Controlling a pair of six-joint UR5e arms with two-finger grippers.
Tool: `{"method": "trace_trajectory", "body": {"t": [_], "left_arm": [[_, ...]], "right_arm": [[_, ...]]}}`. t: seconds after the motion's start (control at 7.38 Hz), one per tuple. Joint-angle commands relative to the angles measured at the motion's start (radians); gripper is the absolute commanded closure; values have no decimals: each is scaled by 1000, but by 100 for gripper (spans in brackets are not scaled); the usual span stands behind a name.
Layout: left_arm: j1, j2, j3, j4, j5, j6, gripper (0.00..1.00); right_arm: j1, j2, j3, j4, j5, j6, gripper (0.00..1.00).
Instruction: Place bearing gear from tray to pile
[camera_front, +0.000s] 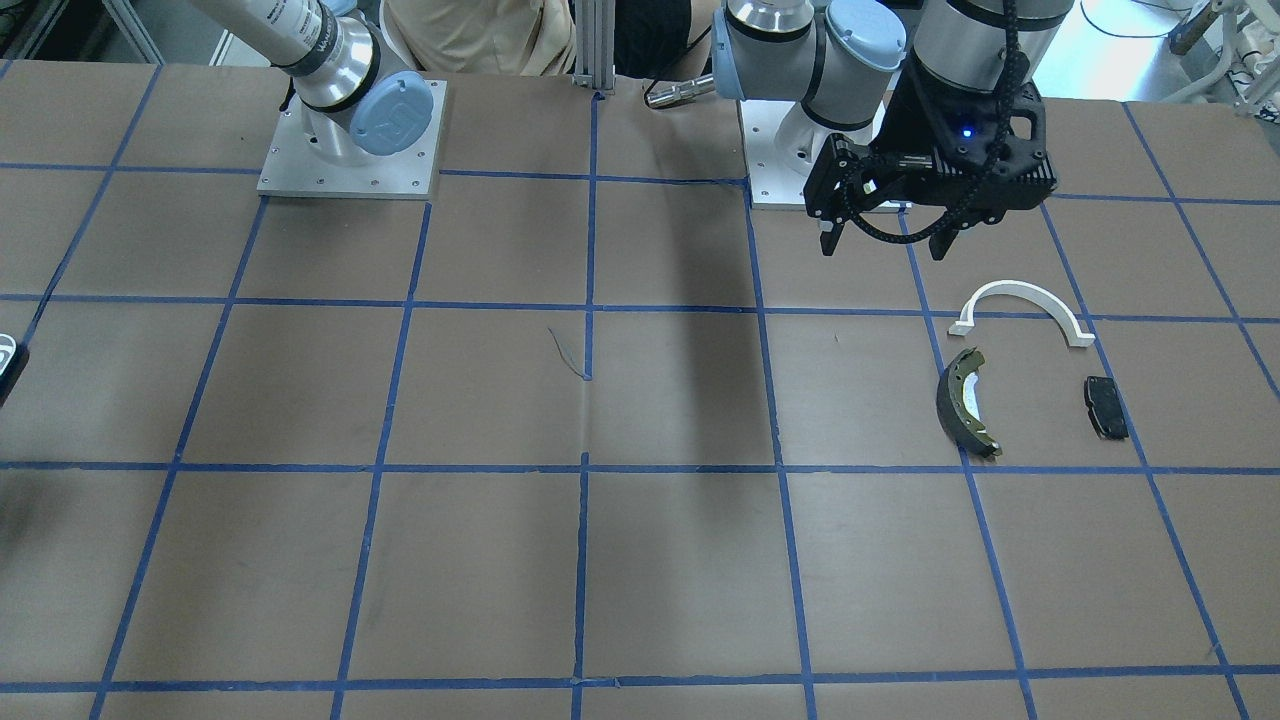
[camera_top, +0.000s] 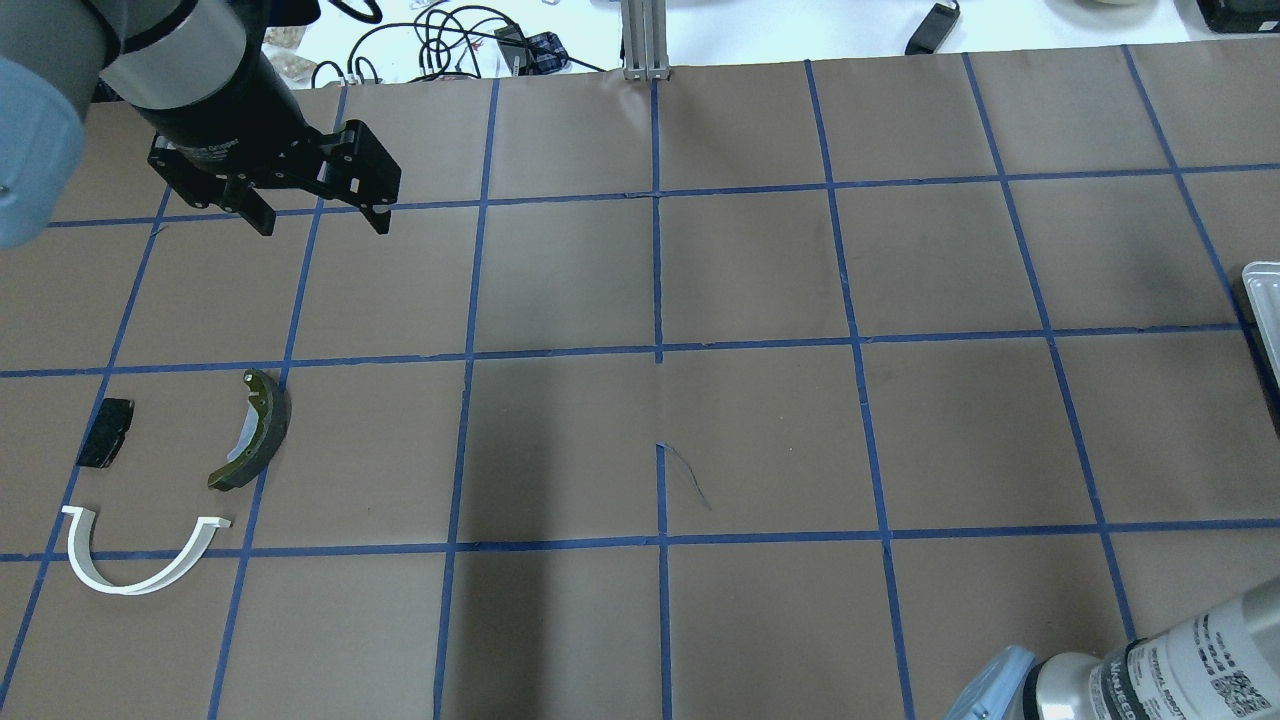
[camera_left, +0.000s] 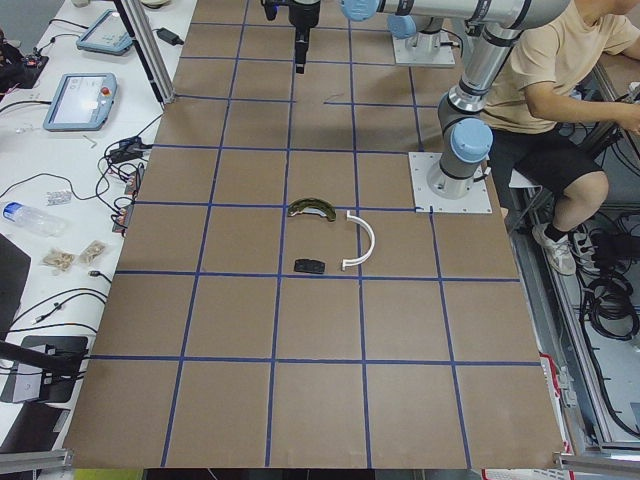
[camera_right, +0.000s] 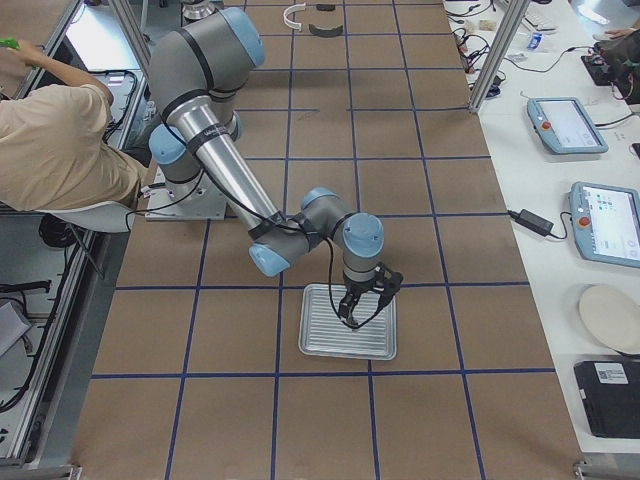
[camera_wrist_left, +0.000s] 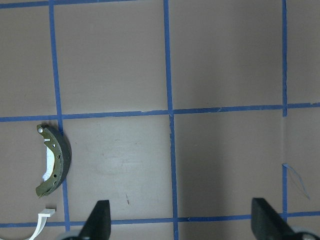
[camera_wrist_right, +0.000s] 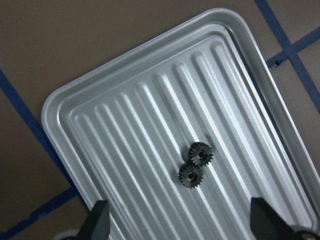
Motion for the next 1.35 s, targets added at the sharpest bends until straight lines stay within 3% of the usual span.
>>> {"method": "trace_trajectory", "body": {"t": [0.0, 0.41, 0.68, 0.81, 0.95, 1.22], "left_arm": [[0, 0, -2, -2, 1, 0, 0], [0, 0, -1, -1, 1, 0, 0], [0, 0, -1, -1, 3, 0, 0], [0, 0, -1, -1, 1, 0, 0], [0, -2, -2, -1, 1, 0, 0], [0, -2, -1, -1, 1, 0, 0]], "right_arm": [[-18, 53, 1, -30, -5, 3, 0], [-21, 92, 1, -50, -6, 17, 9], [-21, 93, 1, -47, -9, 18, 25], [-21, 93, 1, -47, -8, 17, 26], [-21, 93, 1, -45, -8, 17, 37], [-21, 93, 1, -42, -6, 17, 43]]}}
